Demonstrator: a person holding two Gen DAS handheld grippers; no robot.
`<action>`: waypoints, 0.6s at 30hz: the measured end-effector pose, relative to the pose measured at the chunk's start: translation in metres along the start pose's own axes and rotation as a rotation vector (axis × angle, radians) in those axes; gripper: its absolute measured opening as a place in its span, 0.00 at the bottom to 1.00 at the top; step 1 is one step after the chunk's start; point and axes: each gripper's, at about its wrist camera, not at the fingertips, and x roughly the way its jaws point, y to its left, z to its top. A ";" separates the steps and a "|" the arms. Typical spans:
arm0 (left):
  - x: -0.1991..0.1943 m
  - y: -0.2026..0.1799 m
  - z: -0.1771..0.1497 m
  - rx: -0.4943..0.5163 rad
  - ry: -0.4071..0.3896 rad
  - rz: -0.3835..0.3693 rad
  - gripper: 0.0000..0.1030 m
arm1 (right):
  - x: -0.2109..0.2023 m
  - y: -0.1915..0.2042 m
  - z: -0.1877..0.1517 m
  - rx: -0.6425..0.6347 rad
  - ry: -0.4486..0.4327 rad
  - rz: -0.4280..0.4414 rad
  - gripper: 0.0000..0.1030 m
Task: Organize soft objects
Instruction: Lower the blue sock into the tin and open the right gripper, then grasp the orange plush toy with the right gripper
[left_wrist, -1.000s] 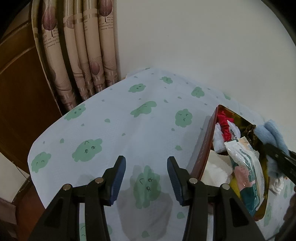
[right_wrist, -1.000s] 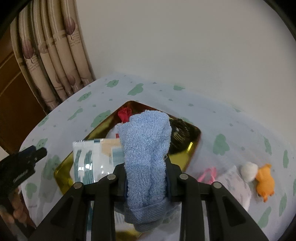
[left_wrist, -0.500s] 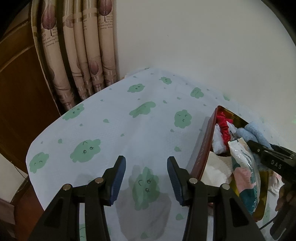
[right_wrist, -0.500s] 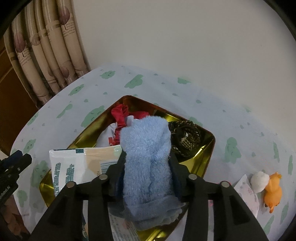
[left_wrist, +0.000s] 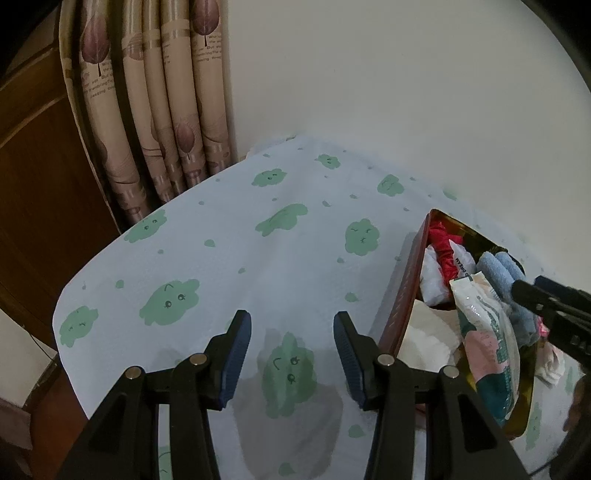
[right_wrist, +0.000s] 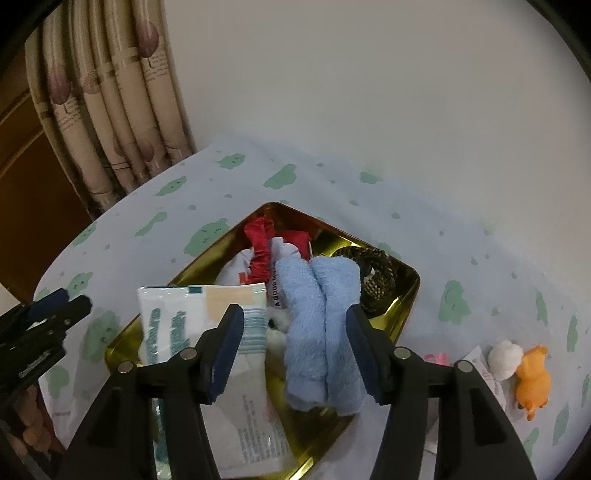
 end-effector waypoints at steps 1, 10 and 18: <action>0.000 0.000 0.000 0.001 0.000 -0.002 0.46 | -0.005 -0.001 -0.001 0.004 -0.008 0.009 0.58; -0.003 -0.003 -0.003 0.013 -0.004 0.006 0.46 | -0.046 -0.039 -0.024 0.029 -0.057 -0.030 0.59; -0.006 -0.011 -0.006 0.054 -0.013 0.007 0.46 | -0.061 -0.134 -0.057 0.133 -0.014 -0.193 0.59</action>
